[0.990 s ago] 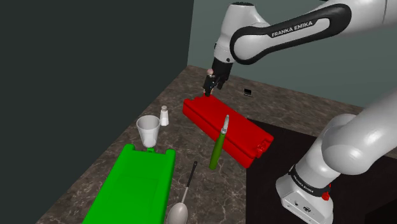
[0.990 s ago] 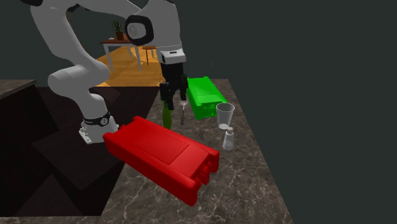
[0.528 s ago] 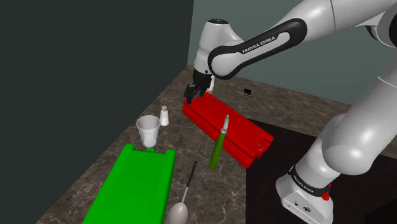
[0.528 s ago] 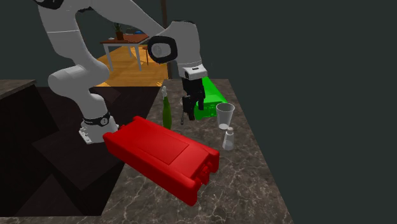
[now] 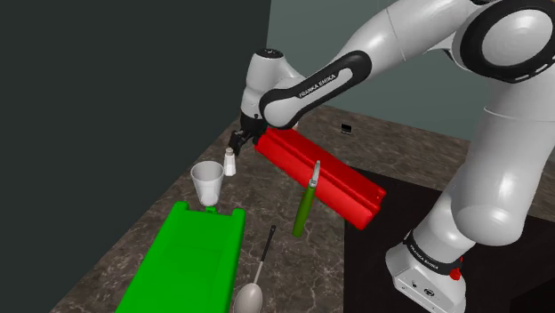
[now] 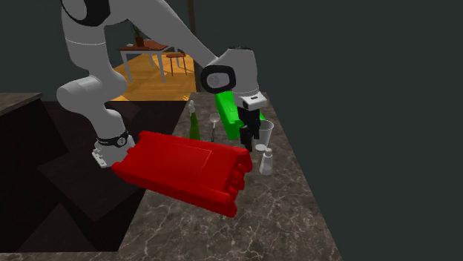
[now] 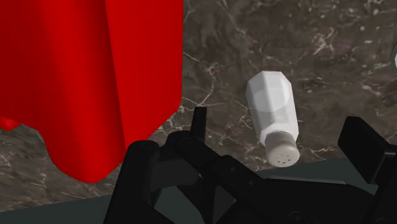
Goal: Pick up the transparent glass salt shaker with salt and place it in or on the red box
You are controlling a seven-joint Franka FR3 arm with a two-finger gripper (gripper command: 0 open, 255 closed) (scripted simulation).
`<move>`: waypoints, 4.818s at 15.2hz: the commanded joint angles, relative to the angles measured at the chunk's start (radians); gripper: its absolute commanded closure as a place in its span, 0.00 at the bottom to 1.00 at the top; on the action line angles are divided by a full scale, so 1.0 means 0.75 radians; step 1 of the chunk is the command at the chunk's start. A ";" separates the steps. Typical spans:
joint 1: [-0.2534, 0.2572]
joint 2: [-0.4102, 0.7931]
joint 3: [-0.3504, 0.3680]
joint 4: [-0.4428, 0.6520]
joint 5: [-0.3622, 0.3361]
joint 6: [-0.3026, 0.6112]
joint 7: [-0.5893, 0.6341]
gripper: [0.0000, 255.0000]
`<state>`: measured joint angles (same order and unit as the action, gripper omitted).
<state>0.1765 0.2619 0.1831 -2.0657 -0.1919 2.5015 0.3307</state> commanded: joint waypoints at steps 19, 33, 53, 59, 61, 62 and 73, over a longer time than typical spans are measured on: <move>0.064 0.303 -0.039 0.204 -0.092 0.117 0.083 1.00; 0.052 0.243 -0.022 0.211 -0.068 0.052 0.061 1.00; 0.024 0.049 0.023 0.310 0.022 -0.236 -0.017 1.00; 0.021 0.008 0.030 0.364 0.042 -0.329 -0.035 1.00; 0.020 -0.001 0.031 0.380 0.047 -0.354 -0.040 1.00; 0.005 -0.051 0.030 0.312 0.061 -0.334 -0.058 1.00; -0.107 -0.566 -0.051 -0.300 0.224 -0.213 -0.324 1.00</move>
<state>0.1029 -0.1250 0.1558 -2.2486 -0.0355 2.3361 0.1119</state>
